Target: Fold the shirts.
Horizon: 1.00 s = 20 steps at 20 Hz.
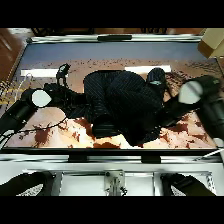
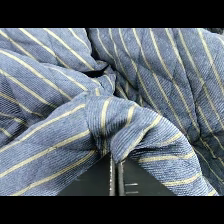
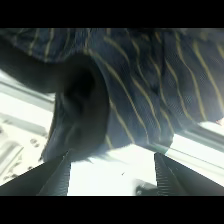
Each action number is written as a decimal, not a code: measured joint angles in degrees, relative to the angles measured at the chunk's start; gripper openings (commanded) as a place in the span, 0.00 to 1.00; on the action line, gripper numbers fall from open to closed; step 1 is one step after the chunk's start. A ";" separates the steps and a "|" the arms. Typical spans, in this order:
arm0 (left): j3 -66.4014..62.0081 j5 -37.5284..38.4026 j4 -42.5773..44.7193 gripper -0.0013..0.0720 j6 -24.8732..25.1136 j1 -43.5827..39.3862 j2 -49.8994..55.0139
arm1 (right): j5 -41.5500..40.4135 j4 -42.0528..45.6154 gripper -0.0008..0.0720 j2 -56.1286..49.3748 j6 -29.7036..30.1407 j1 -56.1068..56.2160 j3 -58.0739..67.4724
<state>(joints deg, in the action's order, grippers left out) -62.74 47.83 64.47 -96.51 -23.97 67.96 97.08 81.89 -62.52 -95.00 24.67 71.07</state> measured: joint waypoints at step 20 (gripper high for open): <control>-3.69 11.91 -3.89 0.10 2.45 2.60 -13.77 | 1.22 14.21 0.15 4.79 1.73 8.96 19.87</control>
<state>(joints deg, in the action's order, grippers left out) -66.43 59.75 60.58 -94.06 -21.37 54.19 98.30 96.09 -57.74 -93.27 33.63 90.94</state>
